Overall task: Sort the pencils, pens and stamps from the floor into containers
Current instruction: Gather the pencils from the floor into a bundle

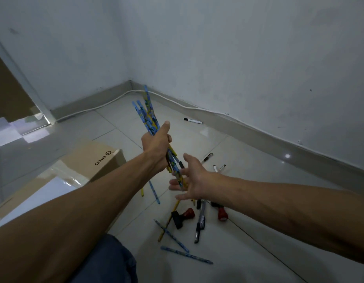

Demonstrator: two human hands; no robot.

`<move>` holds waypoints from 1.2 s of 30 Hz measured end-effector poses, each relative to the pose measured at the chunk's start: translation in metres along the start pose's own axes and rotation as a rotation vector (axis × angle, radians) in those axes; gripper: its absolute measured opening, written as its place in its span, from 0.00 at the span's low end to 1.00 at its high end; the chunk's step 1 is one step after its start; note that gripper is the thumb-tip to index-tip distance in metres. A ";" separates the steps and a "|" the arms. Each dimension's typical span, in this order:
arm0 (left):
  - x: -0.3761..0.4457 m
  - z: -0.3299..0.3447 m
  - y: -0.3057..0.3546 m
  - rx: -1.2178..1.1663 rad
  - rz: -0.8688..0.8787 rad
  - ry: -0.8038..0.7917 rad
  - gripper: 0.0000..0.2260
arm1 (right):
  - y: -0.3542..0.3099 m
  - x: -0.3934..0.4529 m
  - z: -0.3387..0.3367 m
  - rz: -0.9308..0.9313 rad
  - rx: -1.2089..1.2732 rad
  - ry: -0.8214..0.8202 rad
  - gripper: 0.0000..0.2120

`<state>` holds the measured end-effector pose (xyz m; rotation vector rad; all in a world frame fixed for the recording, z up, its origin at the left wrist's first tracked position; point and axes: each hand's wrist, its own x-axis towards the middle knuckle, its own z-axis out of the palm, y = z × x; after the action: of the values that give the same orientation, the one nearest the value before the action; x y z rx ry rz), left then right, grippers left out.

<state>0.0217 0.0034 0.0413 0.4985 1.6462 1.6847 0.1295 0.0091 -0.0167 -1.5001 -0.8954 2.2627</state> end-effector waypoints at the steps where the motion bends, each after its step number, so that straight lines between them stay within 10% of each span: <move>1: 0.000 -0.001 -0.001 0.003 -0.001 -0.020 0.13 | 0.005 -0.001 0.003 0.038 0.014 -0.017 0.35; 12: -0.012 0.007 -0.008 -0.064 -0.032 -0.167 0.14 | -0.023 -0.027 0.033 -0.113 0.472 -0.156 0.35; 20: -0.004 -0.002 0.017 -0.155 0.055 -0.018 0.17 | 0.009 -0.002 0.029 -0.043 0.122 -0.028 0.38; 36: -0.017 0.011 -0.006 -0.072 0.061 -0.151 0.18 | -0.016 -0.012 0.038 -0.147 0.382 -0.132 0.32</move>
<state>0.0422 -0.0014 0.0398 0.6300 1.4711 1.7000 0.0987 0.0020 0.0126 -1.0953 -0.5424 2.2820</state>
